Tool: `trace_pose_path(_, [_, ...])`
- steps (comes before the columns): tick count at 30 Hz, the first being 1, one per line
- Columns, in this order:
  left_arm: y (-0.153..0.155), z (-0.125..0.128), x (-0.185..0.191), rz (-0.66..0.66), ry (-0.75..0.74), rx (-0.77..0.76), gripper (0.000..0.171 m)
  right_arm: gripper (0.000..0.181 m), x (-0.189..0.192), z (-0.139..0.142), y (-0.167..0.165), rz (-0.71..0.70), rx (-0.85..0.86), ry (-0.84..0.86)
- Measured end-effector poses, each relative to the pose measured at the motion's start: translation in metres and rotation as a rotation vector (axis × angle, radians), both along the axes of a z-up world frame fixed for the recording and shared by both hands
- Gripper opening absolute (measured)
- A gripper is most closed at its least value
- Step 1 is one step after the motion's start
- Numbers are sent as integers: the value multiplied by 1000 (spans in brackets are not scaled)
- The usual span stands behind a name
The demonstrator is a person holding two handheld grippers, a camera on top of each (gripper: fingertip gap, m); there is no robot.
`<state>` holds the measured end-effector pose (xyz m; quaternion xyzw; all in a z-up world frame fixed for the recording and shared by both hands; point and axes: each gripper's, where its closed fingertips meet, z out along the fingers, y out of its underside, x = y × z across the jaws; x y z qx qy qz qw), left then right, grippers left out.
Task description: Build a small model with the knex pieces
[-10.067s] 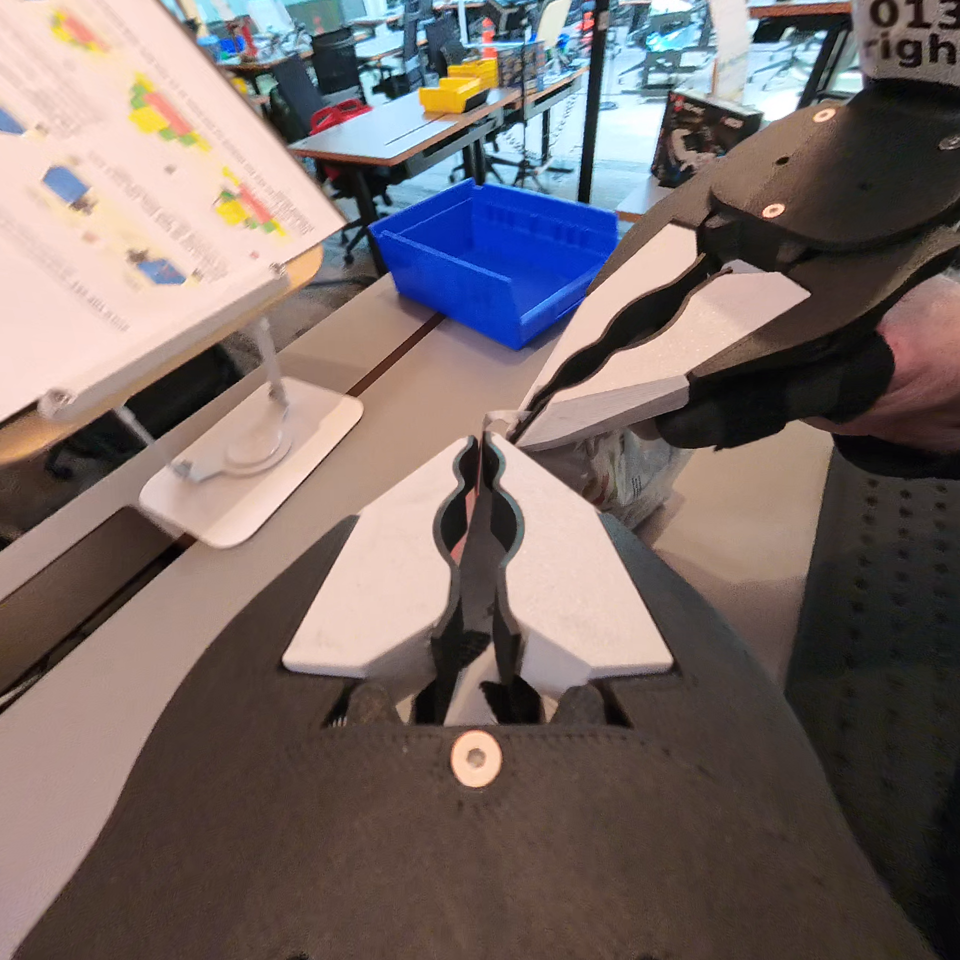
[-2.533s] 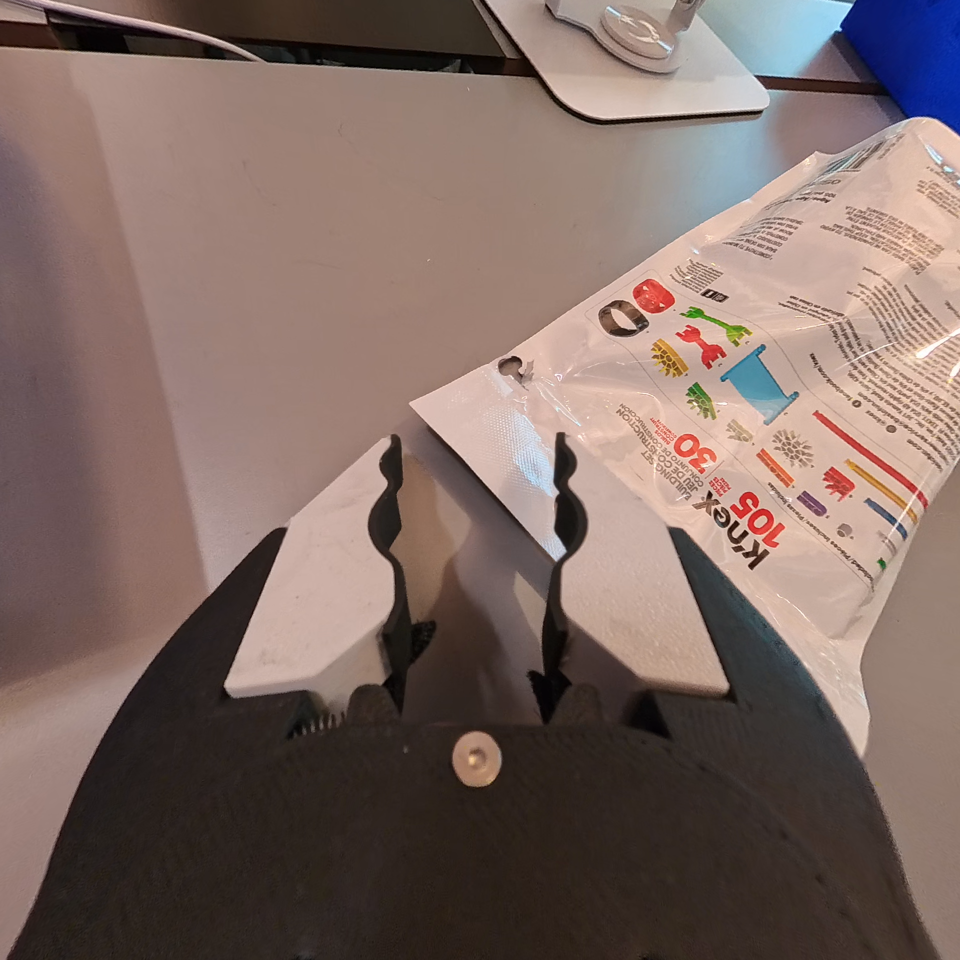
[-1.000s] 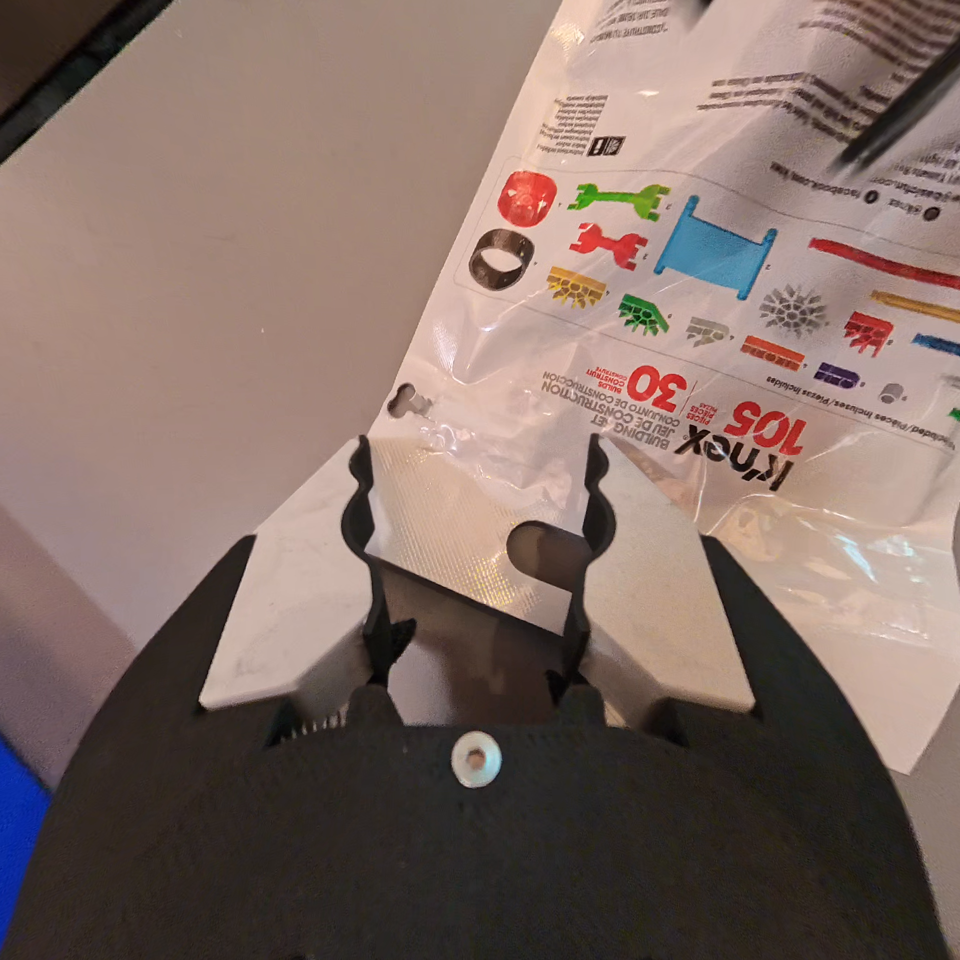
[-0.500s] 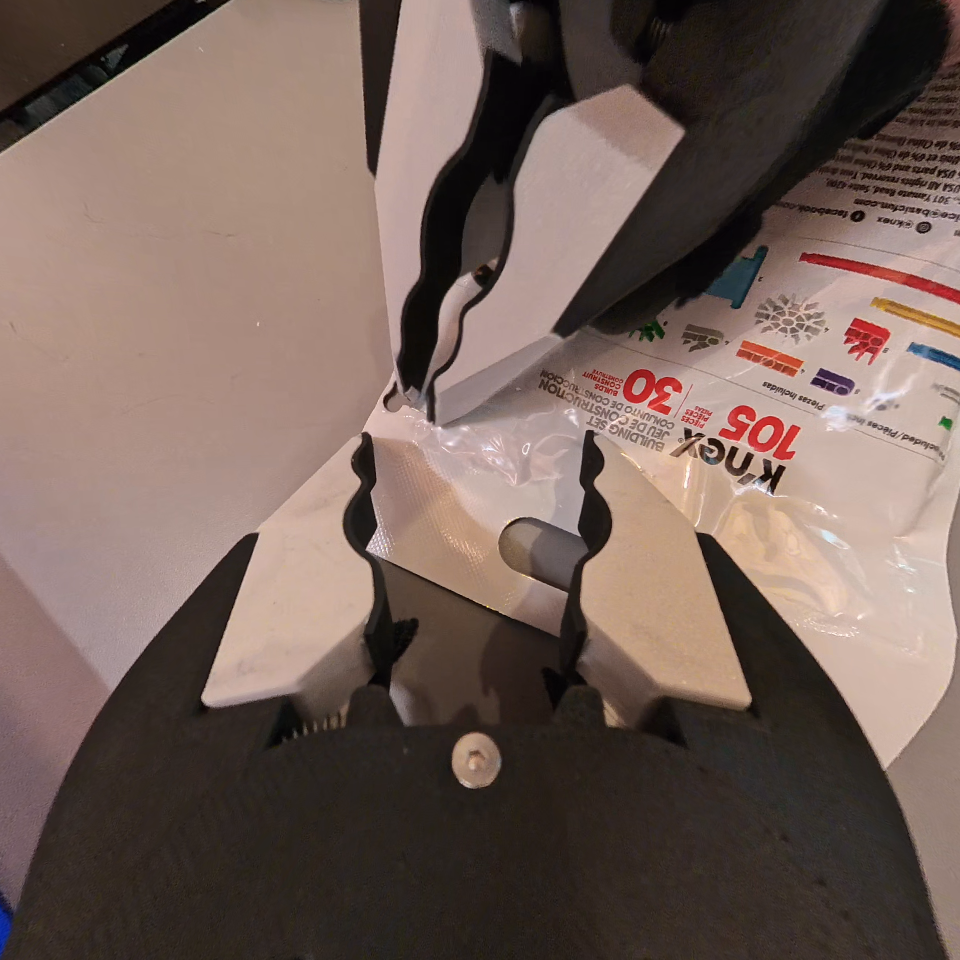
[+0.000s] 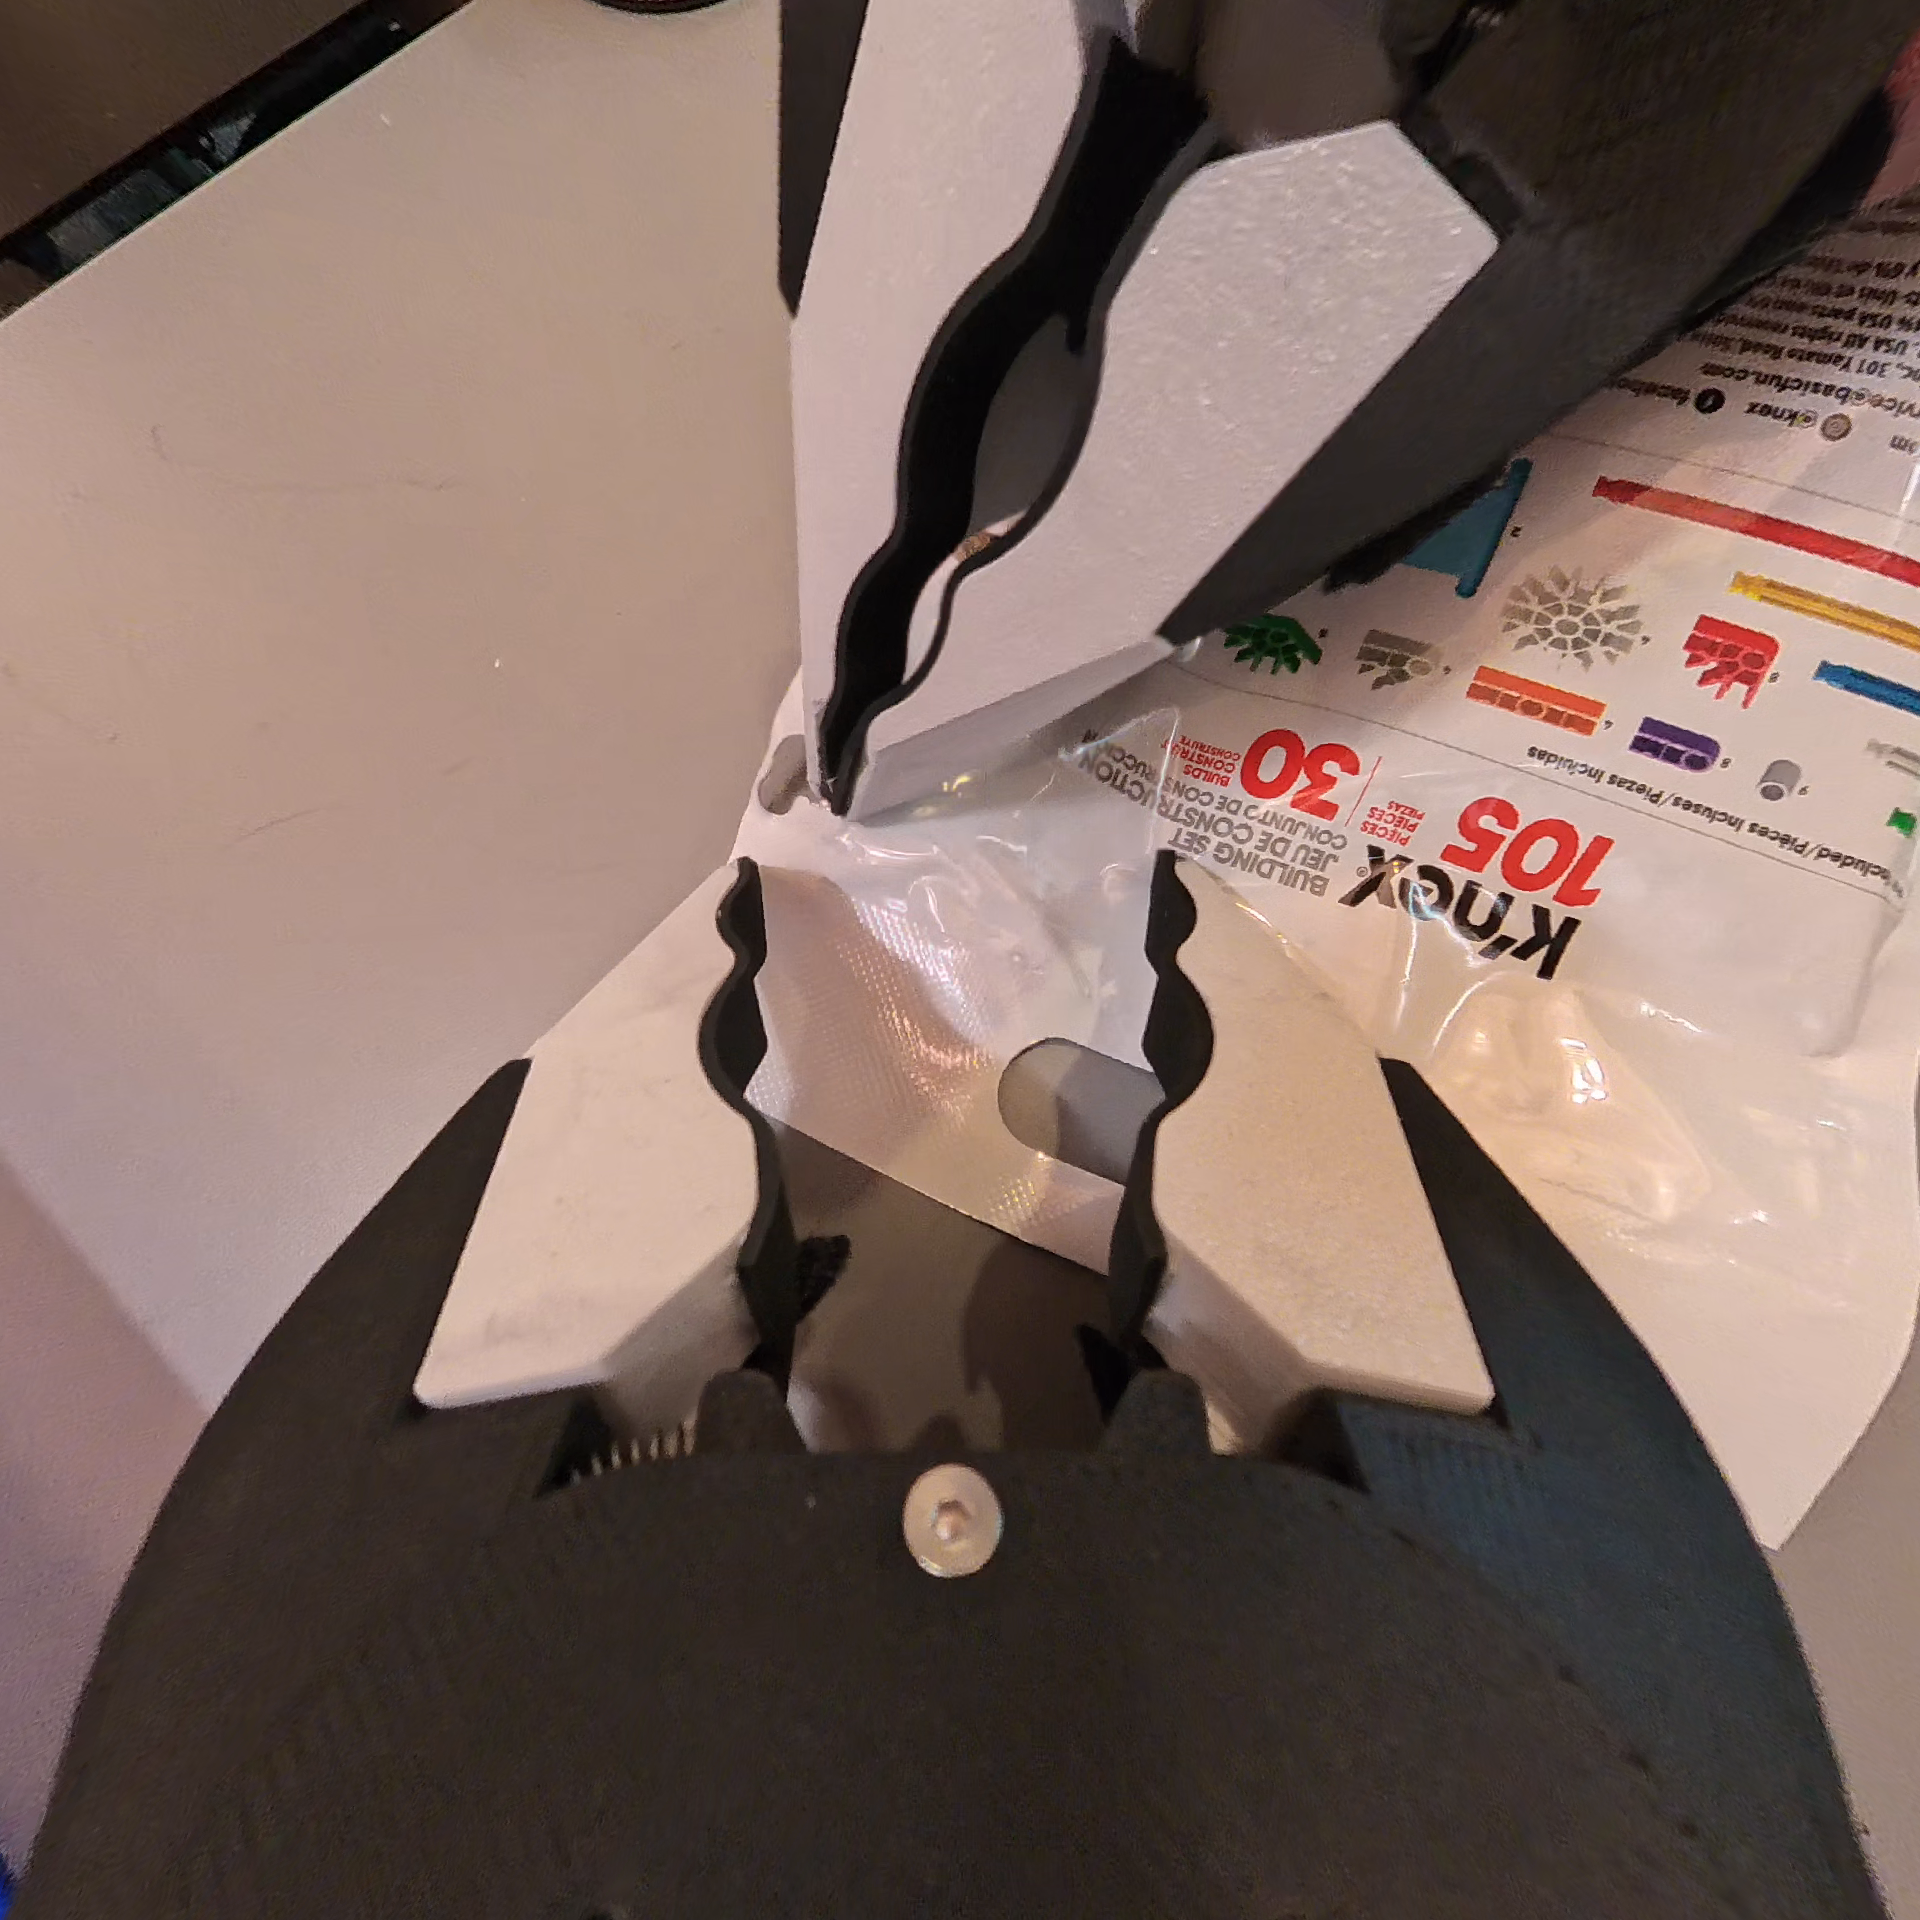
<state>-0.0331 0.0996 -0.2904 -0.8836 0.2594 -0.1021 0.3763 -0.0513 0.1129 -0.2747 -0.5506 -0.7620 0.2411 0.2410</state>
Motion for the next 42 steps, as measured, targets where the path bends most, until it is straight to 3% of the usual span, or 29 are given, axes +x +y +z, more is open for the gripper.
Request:
trace_pose_path(11, [-2,1,6,-27,3,8,60,0,13,1,-13,75,34,18])
trace_pose_path(14, [-7,4,3,-36,-78,-42,46,0,21,-3,-12,82,23,7])
trace_pose_path(15, [-4,6,-7,25,-116,-68,41,0,25,-4,-13,94,29,2])
trace_pose_path(17, [1,9,-19,90,-174,-104,44,0,32,-4,-16,120,31,10])
trace_pose_path(19, [9,16,-14,58,-158,-90,41,0,35,-5,-20,146,44,11])
trace_pose_path(23, [27,2,-8,-9,35,-118,55,0,35,-5,-21,146,50,23])
trace_pose_path(32, [32,1,-14,-24,106,-100,86,0,38,-5,-24,170,75,34])
trace_pose_path(38, [24,1,-1,-40,94,-16,56,0,42,-4,-24,153,176,32])
trace_pose_path(42, [18,1,18,-61,170,103,17,0,48,-7,-21,95,348,-28])
